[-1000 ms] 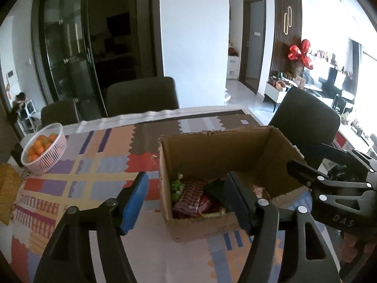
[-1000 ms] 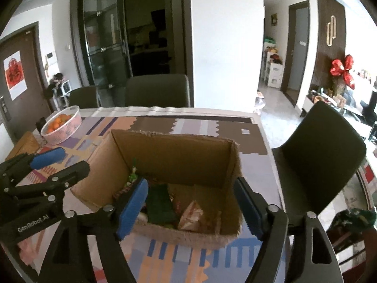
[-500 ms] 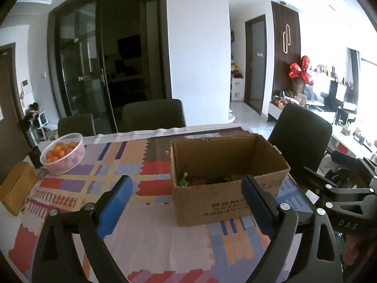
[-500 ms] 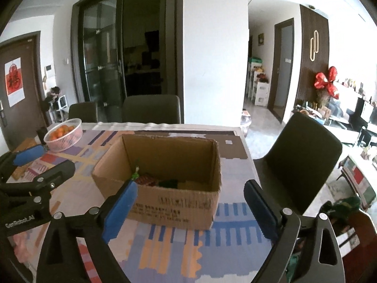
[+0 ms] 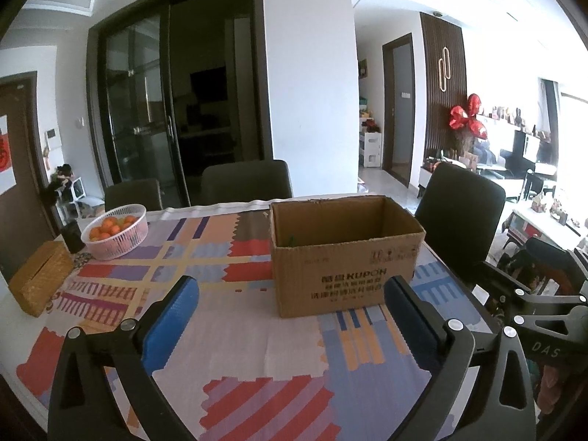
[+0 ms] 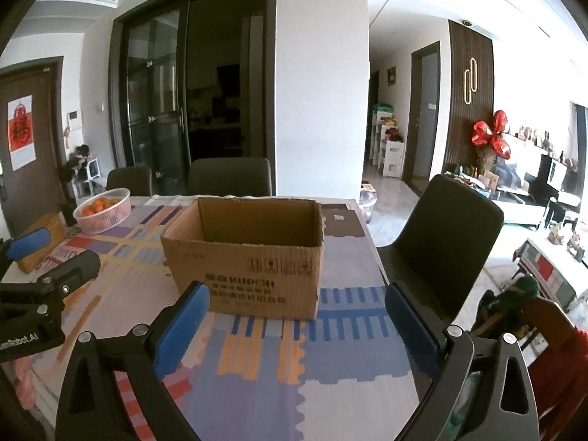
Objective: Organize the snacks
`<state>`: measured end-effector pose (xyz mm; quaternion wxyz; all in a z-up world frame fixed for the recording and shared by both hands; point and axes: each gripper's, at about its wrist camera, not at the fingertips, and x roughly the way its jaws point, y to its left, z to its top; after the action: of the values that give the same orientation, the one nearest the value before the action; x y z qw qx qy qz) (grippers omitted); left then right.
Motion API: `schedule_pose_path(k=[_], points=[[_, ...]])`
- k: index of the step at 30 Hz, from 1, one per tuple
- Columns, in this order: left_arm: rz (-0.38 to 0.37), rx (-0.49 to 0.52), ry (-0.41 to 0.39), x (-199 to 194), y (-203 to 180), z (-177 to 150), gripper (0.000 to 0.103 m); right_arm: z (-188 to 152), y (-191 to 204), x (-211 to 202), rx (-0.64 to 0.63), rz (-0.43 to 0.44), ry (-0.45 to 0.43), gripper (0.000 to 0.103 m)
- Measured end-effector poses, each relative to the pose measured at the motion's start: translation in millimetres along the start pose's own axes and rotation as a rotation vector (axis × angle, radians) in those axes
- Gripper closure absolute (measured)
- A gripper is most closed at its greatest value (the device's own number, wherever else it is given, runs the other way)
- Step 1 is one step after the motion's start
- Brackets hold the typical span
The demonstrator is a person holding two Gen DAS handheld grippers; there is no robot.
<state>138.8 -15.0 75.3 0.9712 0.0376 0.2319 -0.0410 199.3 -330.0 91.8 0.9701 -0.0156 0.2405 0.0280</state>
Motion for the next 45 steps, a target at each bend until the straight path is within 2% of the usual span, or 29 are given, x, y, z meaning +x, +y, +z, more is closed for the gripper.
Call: schedule_pose_path(k=[15, 27, 45], points=[[-0.007, 0.006, -0.028, -36, -6, -22, 0.0, -23, 0, -44, 0.004, -0.013, -0.03, 0.005], [-0.011, 0.0, -0.061, -51, -5, -26, 0.0, -28, 3, -59, 0.0, -0.002, -0.047, 0.005], [-0.003, -0.003, -0.05, -53, -3, -28, 0.0, -31, 6, -63, -0.004, 0.002, -0.046, 0.005]])
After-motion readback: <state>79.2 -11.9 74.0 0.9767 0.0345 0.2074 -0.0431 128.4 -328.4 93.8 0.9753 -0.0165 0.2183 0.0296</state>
